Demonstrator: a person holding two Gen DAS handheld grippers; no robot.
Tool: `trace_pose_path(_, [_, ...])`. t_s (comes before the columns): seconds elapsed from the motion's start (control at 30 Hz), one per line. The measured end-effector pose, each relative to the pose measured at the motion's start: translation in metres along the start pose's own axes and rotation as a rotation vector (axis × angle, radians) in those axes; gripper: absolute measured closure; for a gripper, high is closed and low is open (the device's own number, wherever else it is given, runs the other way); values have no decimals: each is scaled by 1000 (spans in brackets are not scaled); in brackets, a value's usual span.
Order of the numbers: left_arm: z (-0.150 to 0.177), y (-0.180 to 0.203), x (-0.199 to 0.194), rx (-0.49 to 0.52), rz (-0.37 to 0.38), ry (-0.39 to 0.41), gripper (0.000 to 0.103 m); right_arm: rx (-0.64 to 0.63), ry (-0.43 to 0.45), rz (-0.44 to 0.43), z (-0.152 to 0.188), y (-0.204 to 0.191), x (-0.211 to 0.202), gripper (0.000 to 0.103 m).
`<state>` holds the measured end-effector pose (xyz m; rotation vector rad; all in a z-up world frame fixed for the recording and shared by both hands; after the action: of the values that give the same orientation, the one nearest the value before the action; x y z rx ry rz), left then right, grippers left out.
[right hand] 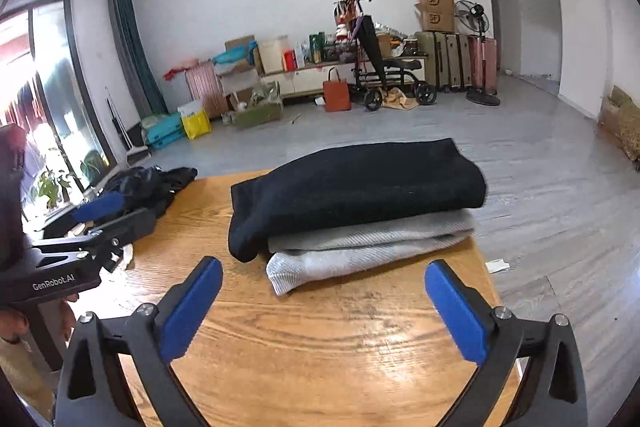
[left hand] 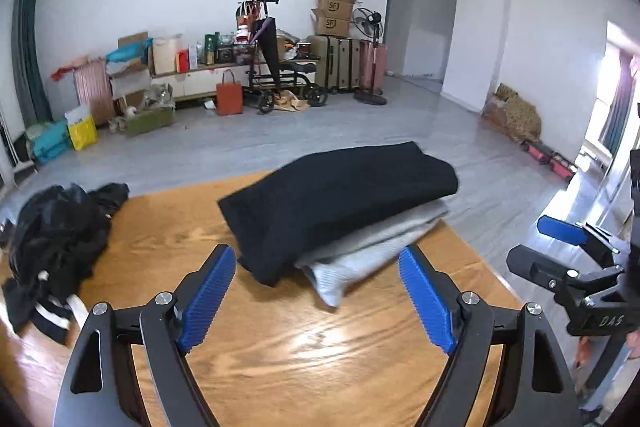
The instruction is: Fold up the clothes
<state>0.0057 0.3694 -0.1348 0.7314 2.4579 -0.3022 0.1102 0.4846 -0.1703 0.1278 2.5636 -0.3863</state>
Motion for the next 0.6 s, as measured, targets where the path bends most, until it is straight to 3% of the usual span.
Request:
trace_pose_path(0.2, [-6,5,1,10,-39,-8,19,-17,1,57,3,14,-20,0])
trace_pose_path(0.37, [-8,3,28,29,-85,-58,19,3,-20,58,-4,27,-4,0])
trace_pose_path(0.6, [1,4,51,12,-61,-113,19,-16,-26,72,-14,34,21,0])
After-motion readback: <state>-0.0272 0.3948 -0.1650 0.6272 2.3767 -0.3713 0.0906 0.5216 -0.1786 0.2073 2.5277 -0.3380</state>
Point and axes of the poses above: each gripper's, at about its wrist camera, not at the fingertips, and x roughly the way its jaws point, y to its right, z to its underside, the point moved 6 cm from there along x, roughly the way its jaws point, and after that the axes turned 13 degrees about -z, right-handed, at the moved point
